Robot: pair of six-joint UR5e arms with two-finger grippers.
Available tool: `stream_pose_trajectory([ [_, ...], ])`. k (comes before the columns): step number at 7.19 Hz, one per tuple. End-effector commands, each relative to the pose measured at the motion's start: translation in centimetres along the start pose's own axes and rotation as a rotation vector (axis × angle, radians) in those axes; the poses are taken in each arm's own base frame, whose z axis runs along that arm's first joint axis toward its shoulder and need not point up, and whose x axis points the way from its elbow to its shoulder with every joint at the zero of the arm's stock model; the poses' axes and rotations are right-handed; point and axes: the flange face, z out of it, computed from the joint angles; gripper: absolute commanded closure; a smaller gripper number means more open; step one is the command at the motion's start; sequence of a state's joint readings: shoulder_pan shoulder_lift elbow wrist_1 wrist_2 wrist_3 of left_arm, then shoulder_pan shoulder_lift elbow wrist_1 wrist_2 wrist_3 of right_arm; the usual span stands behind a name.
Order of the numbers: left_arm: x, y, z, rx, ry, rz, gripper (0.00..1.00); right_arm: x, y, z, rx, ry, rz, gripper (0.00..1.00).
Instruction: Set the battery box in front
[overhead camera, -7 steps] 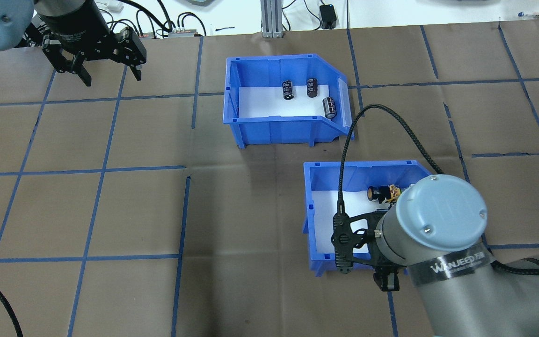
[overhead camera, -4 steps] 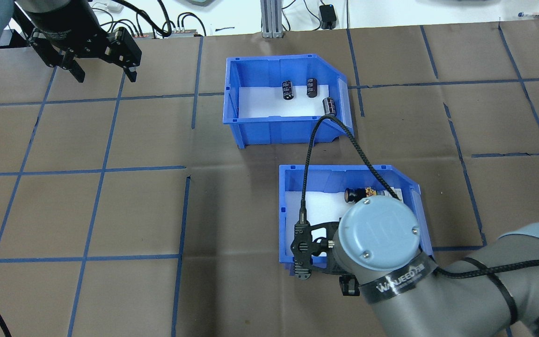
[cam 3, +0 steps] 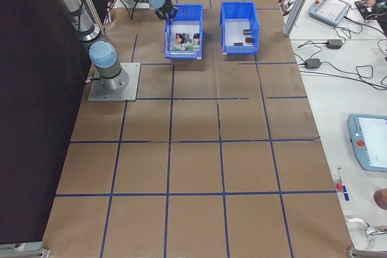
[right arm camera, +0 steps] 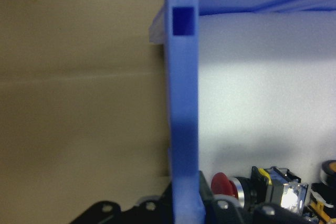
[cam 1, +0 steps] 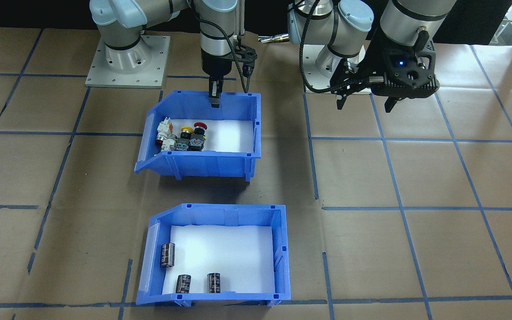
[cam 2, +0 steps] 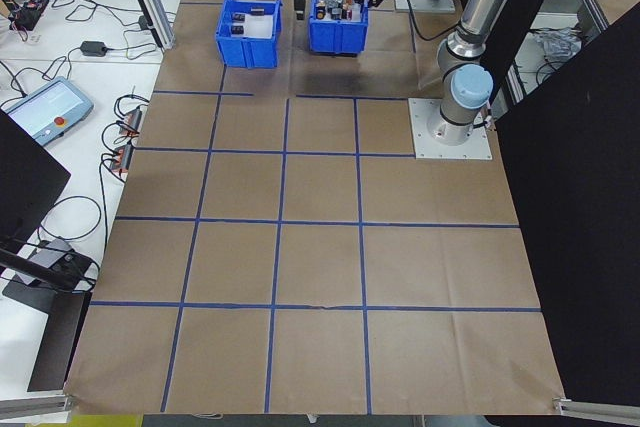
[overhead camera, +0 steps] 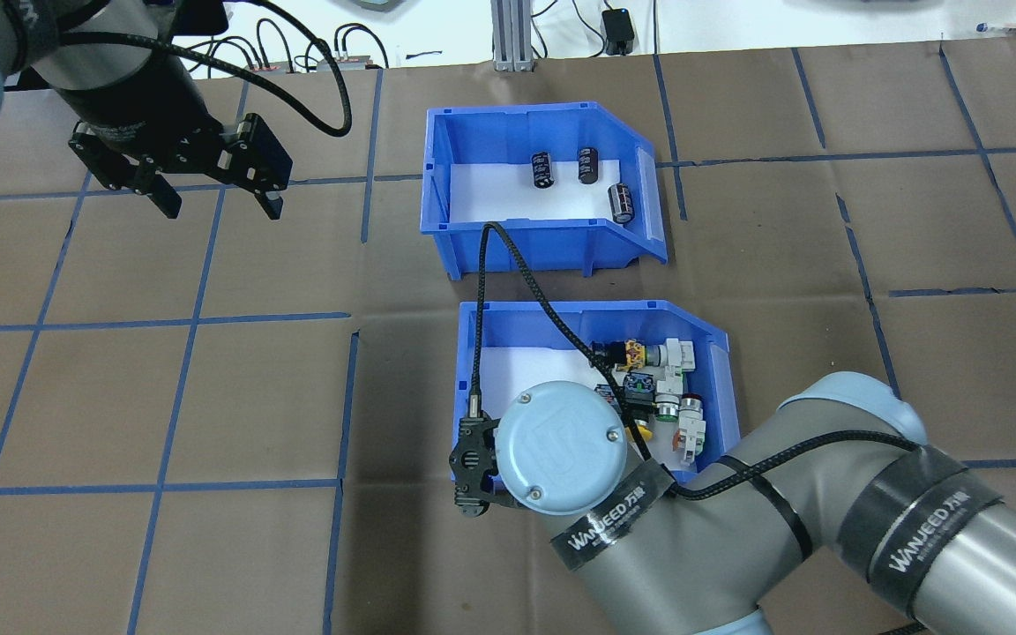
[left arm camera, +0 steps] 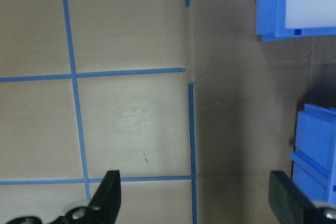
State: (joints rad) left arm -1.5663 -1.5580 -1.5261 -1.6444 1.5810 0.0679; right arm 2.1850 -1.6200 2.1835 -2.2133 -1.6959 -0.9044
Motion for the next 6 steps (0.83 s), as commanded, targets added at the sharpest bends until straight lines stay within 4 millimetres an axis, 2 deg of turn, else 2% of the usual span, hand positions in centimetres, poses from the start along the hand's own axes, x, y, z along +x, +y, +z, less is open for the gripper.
stream_pose_trajectory([
  [1, 0.37, 0.97, 0.79, -0.013, 0.002, 0.003, 0.00, -0.34, -0.63, 0.82, 0.001, 0.003, -0.012, 0.95],
  [4, 0.22, 1.10, 0.27, -0.003, -0.014, 0.003, 0.00, -1.09, -0.19, 1.82, -0.012, -0.014, -0.049, 0.94],
  [5, 0.22, 1.16, 0.28, -0.003, -0.014, 0.003, 0.00, -1.03, -0.25, 1.81, -0.010, -0.014, -0.045, 0.69],
  [6, 0.22, 1.17, 0.35, -0.005, -0.014, 0.003, 0.00, -0.89, -0.30, 1.68, -0.005, -0.012, -0.042, 0.01],
])
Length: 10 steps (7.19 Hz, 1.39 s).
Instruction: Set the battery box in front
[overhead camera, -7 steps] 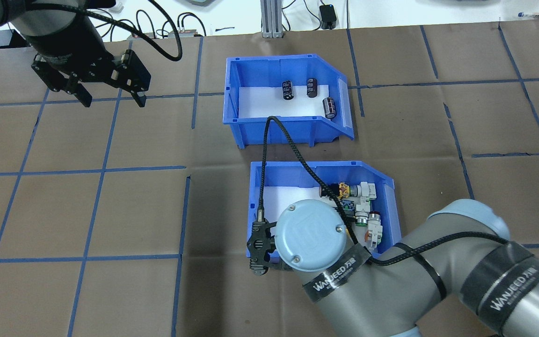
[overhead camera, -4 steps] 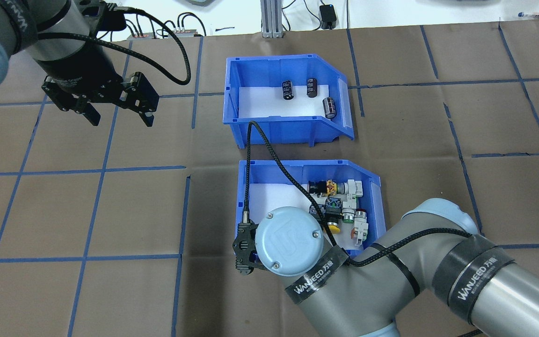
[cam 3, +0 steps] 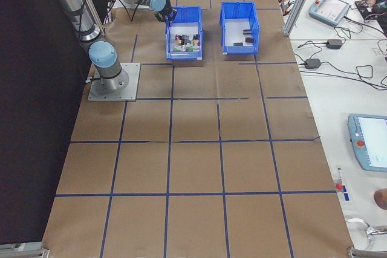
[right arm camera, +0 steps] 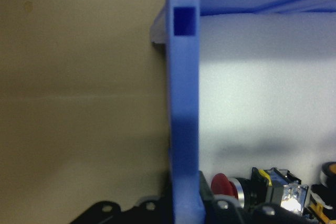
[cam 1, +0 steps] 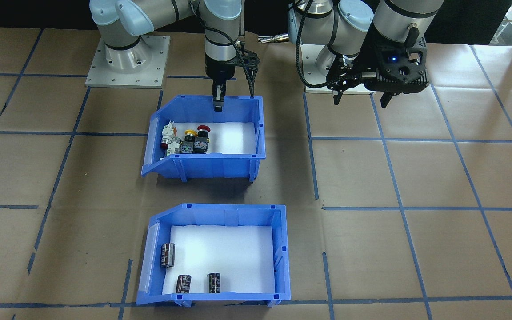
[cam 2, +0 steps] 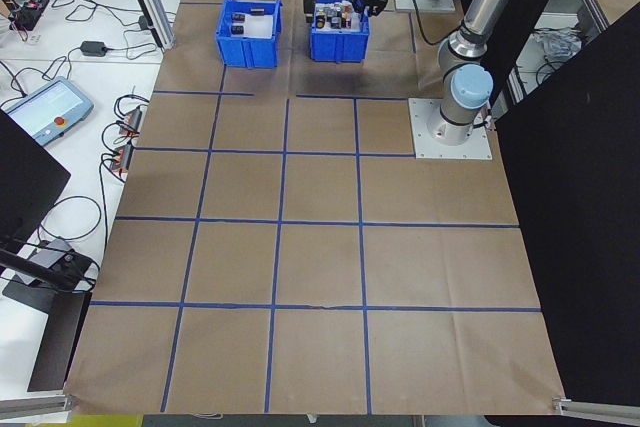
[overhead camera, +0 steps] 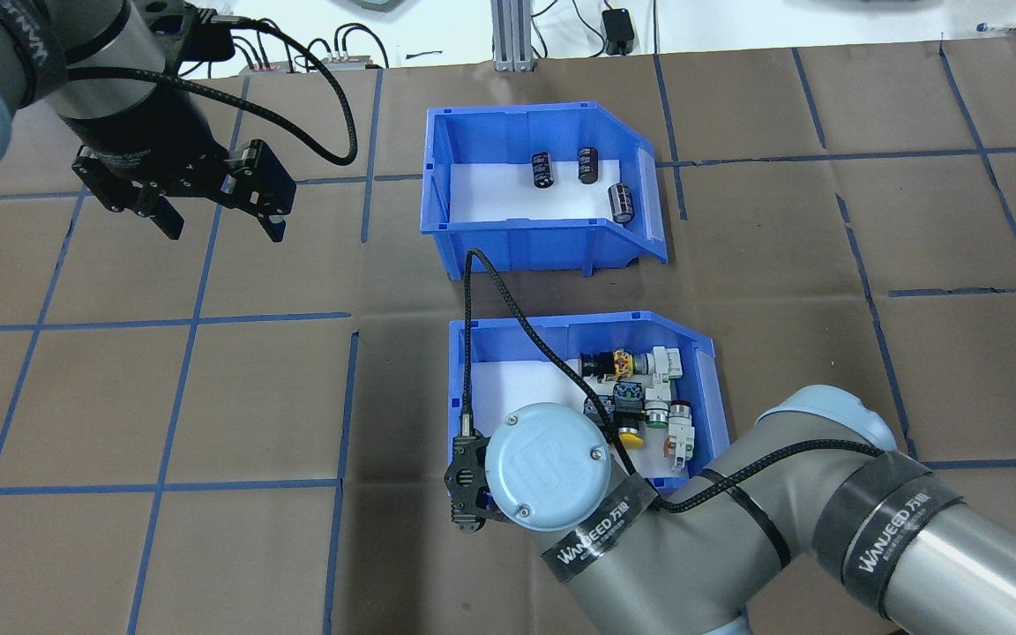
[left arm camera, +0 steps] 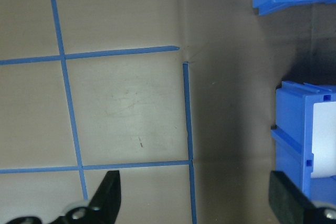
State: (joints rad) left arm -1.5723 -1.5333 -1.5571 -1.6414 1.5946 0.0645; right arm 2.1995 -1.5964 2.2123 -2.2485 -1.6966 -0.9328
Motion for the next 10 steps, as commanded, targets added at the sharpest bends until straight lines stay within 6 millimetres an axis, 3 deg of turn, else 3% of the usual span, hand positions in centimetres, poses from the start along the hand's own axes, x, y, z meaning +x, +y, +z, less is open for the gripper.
stream_pose_trajectory([
  [1, 0.0, 0.0, 0.1, -0.002, 0.001, 0.000, 0.00, 0.2, 0.0, -0.4, 0.003, 0.009, 0.004, 0.00],
  [3, -0.1, -0.8, 0.8, 0.004, 0.002, -0.005, 0.00, 1.7, -0.2, -3.0, 0.033, 0.051, 0.020, 0.00],
  [5, -0.2, -0.8, 0.3, 0.027, -0.003, 0.005, 0.00, 3.5, 1.7, -6.5, 0.050, 0.083, 0.080, 0.00],
  [8, -0.2, -0.6, 0.3, 0.028, -0.003, 0.007, 0.00, 11.4, 10.1, -13.8, 0.073, 0.004, 0.432, 0.00],
  [10, -0.2, -0.7, 0.4, 0.025, -0.002, 0.004, 0.00, 17.5, 18.4, -17.6, 0.118, -0.013, 0.850, 0.00],
])
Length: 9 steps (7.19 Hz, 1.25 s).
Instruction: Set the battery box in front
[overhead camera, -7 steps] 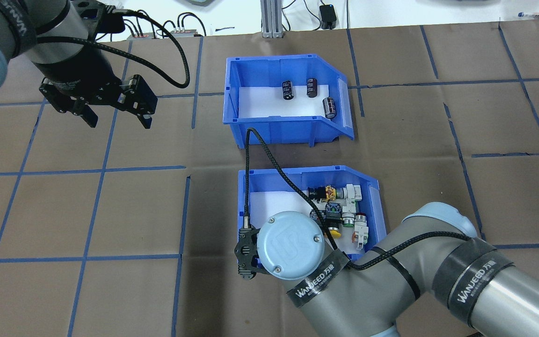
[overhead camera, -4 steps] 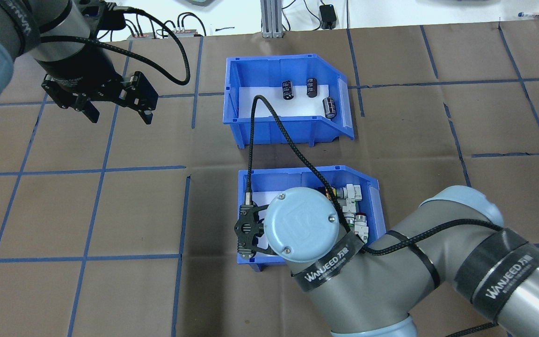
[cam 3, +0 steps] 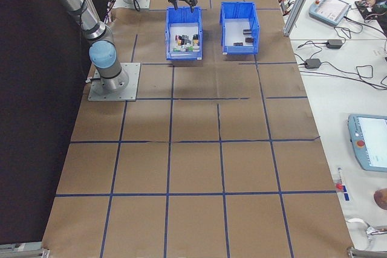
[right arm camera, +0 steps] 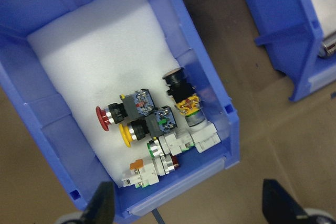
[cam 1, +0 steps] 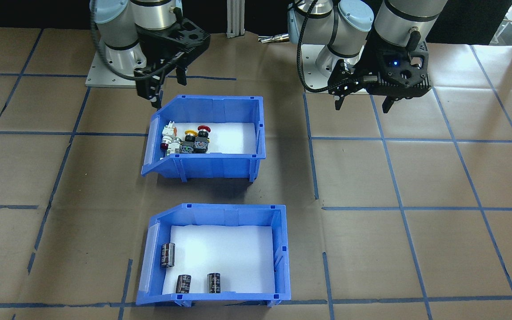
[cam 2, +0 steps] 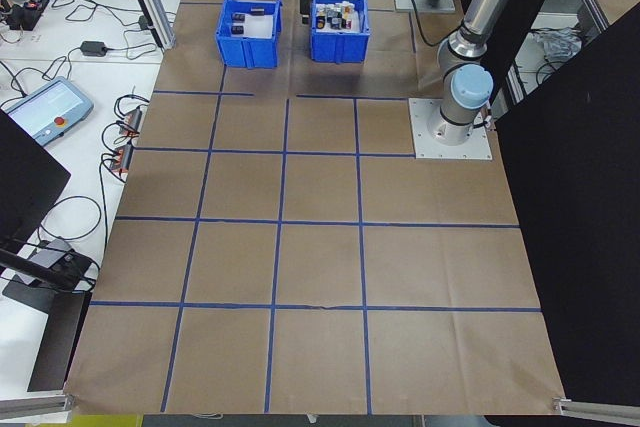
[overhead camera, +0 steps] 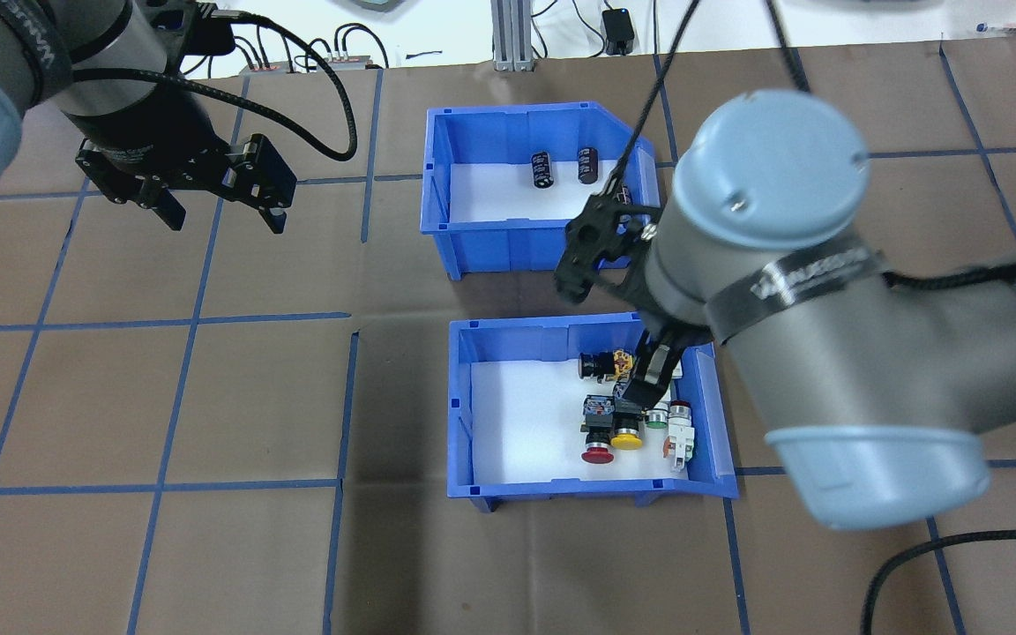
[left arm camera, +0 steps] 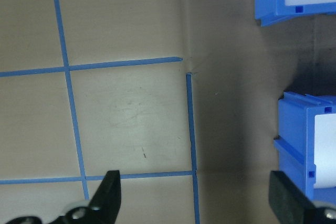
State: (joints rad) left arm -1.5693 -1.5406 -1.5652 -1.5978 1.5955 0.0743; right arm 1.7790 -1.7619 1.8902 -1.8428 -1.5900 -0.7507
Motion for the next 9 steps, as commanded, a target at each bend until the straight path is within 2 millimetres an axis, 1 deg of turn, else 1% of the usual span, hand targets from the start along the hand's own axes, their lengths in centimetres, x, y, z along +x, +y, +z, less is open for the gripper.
stream_pose_trajectory([
  [1, 0.0, -0.1, 0.0, -0.001, 0.000, -0.002, 0.00, 8.4, 3.1, -3.7, 0.050, 0.012, 0.426, 0.00],
  [2, 0.0, 0.0, 0.0, -0.001, 0.000, -0.002, 0.00, 10.1, 3.0, -3.4, 0.048, 0.014, 0.590, 0.00],
  [3, 0.0, 0.0, -0.1, 0.002, 0.000, -0.002, 0.00, 11.8, 2.1, -3.1, 0.034, 0.023, 0.758, 0.00],
  [4, 0.0, 0.0, -0.3, 0.005, -0.002, -0.002, 0.00, 13.5, 1.1, -2.7, 0.015, 0.022, 0.862, 0.00],
  [5, 0.0, 0.0, -0.4, 0.006, -0.003, -0.002, 0.00, 14.3, 0.7, -0.9, -0.046, -0.005, 0.940, 0.00],
  [6, -0.1, 0.0, -0.3, 0.005, -0.005, -0.002, 0.00, 13.8, 1.0, 0.3, -0.107, -0.035, 0.985, 0.00],
  [7, 0.0, 0.1, -0.2, 0.002, -0.003, -0.002, 0.00, 13.6, 1.2, 0.5, -0.133, -0.045, 1.033, 0.00],
  [9, 0.0, -0.1, -0.1, 0.002, -0.002, -0.001, 0.00, 13.4, 1.3, 0.1, -0.128, -0.042, 1.035, 0.00],
])
